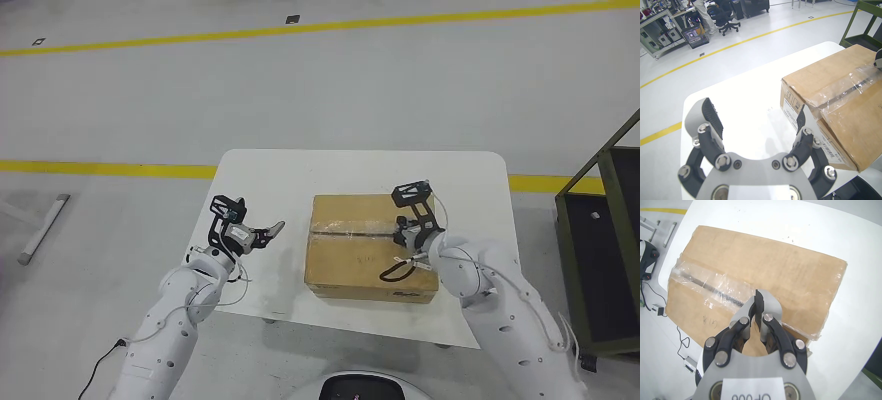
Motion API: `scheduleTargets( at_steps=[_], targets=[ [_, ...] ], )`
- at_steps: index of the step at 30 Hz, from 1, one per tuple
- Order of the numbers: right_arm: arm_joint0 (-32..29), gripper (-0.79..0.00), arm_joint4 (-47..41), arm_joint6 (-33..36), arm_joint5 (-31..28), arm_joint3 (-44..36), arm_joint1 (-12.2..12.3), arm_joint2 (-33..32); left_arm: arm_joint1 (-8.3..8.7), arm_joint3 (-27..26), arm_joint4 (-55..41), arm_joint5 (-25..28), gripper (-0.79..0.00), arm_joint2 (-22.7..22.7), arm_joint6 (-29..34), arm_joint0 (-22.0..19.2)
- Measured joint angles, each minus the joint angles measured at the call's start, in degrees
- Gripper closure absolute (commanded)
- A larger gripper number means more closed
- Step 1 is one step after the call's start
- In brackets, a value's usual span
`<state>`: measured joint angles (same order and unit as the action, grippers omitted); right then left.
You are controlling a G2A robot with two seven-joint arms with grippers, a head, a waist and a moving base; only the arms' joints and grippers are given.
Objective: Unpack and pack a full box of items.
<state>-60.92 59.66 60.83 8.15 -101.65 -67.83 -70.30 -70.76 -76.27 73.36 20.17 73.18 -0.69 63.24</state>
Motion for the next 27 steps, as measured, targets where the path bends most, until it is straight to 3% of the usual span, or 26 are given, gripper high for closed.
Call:
scheduleTargets(
  at_steps=[27],
  targets=[
    [0.91, 0.0, 4.38, 1.83, -0.88, 3.29, -0.37, 1.95, 0.05, -0.01, 0.22, -0.15, -0.785, -0.2, 0.03, 0.1]
  ],
)
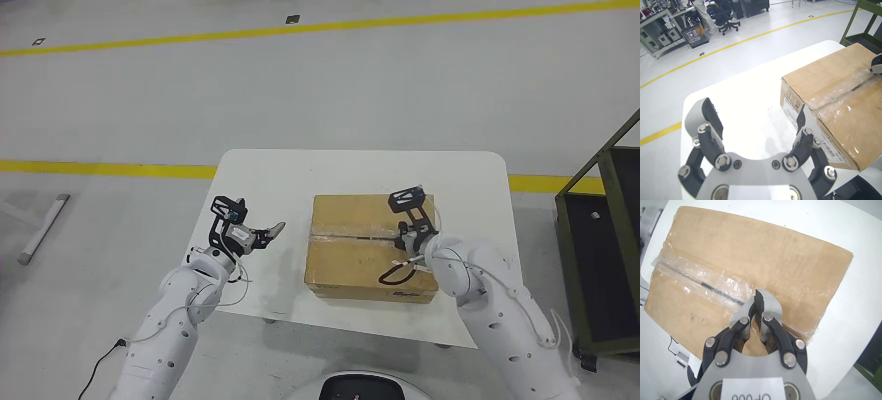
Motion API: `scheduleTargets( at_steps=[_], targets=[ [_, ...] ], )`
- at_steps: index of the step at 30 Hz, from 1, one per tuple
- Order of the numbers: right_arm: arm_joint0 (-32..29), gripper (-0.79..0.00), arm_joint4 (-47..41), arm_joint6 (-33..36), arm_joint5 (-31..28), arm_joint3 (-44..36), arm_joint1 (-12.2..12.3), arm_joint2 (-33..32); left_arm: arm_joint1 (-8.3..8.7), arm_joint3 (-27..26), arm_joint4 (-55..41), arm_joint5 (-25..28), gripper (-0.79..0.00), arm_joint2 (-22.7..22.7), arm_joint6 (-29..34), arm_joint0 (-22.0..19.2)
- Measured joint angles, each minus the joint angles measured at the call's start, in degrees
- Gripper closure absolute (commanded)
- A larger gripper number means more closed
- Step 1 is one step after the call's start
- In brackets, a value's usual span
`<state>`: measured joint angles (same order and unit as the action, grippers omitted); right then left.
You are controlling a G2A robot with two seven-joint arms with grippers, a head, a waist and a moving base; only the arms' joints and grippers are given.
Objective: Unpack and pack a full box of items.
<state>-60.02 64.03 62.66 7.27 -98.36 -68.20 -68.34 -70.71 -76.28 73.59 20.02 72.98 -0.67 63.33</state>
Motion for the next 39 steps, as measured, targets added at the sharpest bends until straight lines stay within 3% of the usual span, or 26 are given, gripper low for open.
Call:
scheduleTargets(
  at_steps=[11, 14, 39],
  targets=[
    [0.33, 0.0, 0.52, 0.17, 0.18, 1.29, -0.26, 0.3, 0.05, -0.23, 0.05, -0.04, -0.785, 0.07, -0.1, 0.16],
    [0.2, -0.185, -0.01, 0.12, 0.46, 0.71, -0.31, -0.06, 0.06, -0.3, 0.08, 0.03, -0.785, 0.06, -0.11, 0.13],
    [-3.91, -0.348, -0.48, 3.2, -1.85, -6.22, 0.99, -8.78, 0.06, 0.07, -0.28, 0.34, -0.785, -0.13, -0.14, -0.07]
  ],
)
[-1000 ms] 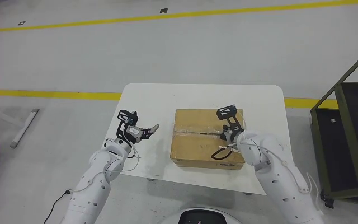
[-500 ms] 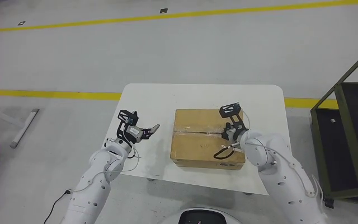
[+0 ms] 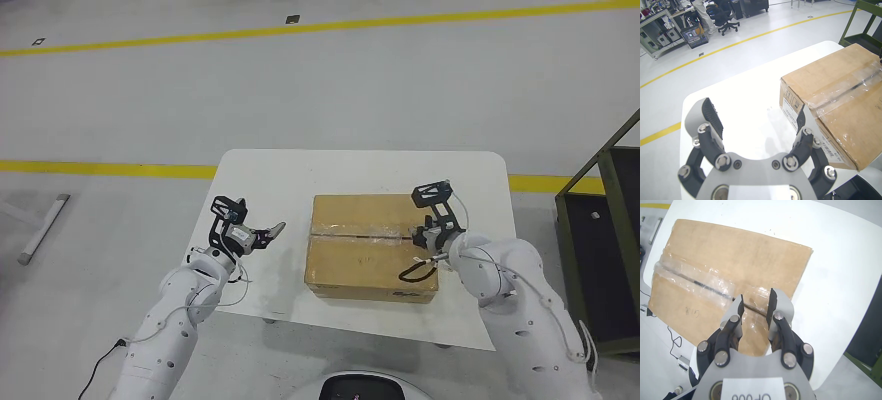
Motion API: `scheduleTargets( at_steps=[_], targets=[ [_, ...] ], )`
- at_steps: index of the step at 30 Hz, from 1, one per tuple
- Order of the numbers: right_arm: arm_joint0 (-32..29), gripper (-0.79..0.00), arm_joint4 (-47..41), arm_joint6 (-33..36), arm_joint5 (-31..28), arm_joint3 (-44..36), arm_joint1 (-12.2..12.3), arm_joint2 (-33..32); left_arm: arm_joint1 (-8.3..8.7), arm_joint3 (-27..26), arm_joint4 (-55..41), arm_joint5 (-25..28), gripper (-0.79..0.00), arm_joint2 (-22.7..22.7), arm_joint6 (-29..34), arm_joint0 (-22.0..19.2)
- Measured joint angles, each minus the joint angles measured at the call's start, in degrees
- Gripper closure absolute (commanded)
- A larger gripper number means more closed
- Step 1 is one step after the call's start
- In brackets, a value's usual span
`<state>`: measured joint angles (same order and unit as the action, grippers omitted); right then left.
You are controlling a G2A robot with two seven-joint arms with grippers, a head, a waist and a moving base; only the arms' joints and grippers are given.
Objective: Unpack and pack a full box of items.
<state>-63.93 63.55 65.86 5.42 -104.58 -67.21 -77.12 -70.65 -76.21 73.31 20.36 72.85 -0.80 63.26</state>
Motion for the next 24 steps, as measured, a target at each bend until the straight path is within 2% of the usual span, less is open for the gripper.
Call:
scheduleTargets(
  at_steps=[2, 12, 14, 16, 17, 19, 24],
  targets=[
    [-0.44, -0.372, -0.01, 0.04, 0.16, -0.27, 0.15, -1.2, 0.0, 0.14, -0.09, 0.13, -0.785, 0.01, -0.03, -0.07],
    [-2.12, -0.363, -0.31, 0.2, 0.77, -2.94, 0.94, -7.9, 0.07, 0.52, -0.13, 0.19, -0.785, 0.24, 0.1, -0.27],
    [-2.39, -0.326, -0.73, -0.23, 0.93, -4.02, 1.04, -9.06, 0.09, 0.58, -0.16, 0.21, -0.785, 0.35, 0.05, -0.28],
    [-2.43, -0.209, -2.58, -2.09, 0.94, -5.61, 0.98, -9.75, 0.12, 0.62, -0.19, 0.22, -0.785, 0.48, 0.01, -0.29],
    [-2.41, -0.111, -3.84, -3.67, 0.56, -6.39, 0.9, -9.73, 0.14, 0.62, -0.2, 0.22, -0.785, 0.56, -0.01, -0.29],
    [-2.38, 0.0, -7.2, -8.19, -1.12, -7.43, 0.6, -8.55, 0.17, 0.62, -0.35, 0.1, -0.785, 0.8, -0.1, -0.26],
    [-0.24, 0.0, -14.56, -18.49, -6.66, -4.11, -0.56, -0.86, 0.29, 0.23, -0.82, -0.49, -0.785, 1.64, -0.56, 0.22]
  ],
)
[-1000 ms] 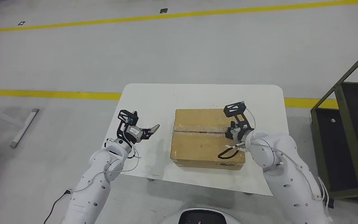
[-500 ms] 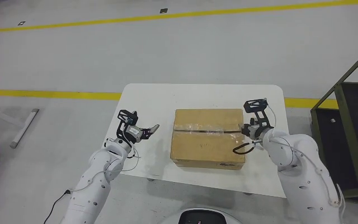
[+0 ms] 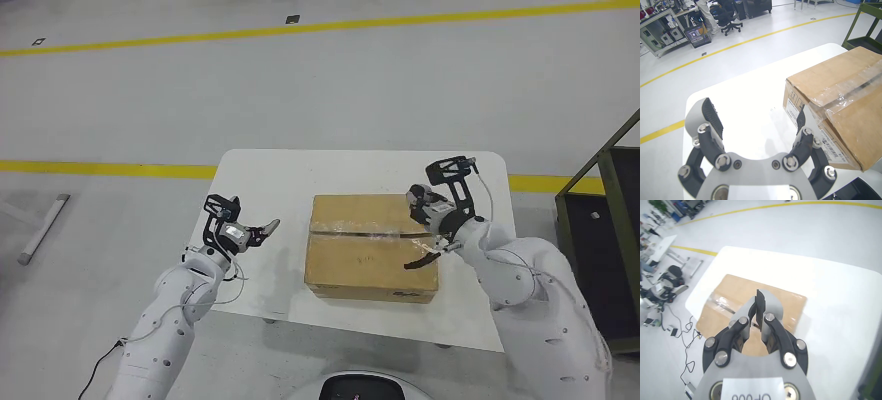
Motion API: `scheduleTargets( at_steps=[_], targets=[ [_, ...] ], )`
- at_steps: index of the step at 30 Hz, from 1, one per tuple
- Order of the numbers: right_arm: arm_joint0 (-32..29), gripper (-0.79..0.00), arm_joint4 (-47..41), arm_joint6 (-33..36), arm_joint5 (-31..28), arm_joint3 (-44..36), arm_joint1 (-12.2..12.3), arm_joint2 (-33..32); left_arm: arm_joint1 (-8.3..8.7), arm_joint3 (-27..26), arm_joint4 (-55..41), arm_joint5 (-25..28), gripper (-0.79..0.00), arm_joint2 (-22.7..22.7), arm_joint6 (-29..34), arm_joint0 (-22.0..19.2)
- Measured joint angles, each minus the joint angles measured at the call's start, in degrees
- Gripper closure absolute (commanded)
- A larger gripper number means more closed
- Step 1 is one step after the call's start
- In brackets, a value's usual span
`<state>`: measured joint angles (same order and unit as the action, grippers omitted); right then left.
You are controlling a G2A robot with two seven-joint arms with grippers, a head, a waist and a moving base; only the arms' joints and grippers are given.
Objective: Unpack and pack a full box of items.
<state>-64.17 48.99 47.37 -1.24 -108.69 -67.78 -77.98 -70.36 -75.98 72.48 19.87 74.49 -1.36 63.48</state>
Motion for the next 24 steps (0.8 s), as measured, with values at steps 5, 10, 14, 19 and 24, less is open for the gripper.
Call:
scheduleTargets(
  at_steps=[5, 10, 14, 19, 24],
  targets=[
    [4.24, 0.0, 1.32, -11.18, -5.06, 7.83, -1.69, 11.26, 0.21, -0.81, -0.44, -1.59, -0.785, 1.49, -0.42, 1.26],
    [7.47, 0.0, 6.31, -19.1, -6.31, 15.7, -3.53, 21.01, 0.35, -1.36, -0.39, -2.29, -0.785, 2.22, -0.22, 2.03],
    [9.46, 0.0, 8.9, -21.17, -4.94, 19.99, -4.71, 25.46, 0.34, -1.35, -0.38, -2.26, -0.785, 2.19, -0.22, 2.0],
    [11.2, 0.0, 11.55, -22.01, -3.42, 24.41, -5.83, 28.57, 0.34, -1.34, -0.38, -2.26, -0.785, 2.19, -0.22, 2.0],
    [11.56, 0.0, 13.23, -21.83, -1.7, 26.39, -6.38, 29.28, 0.34, -1.35, -0.39, -2.26, -0.785, 2.19, -0.22, 2.0]
  ],
)
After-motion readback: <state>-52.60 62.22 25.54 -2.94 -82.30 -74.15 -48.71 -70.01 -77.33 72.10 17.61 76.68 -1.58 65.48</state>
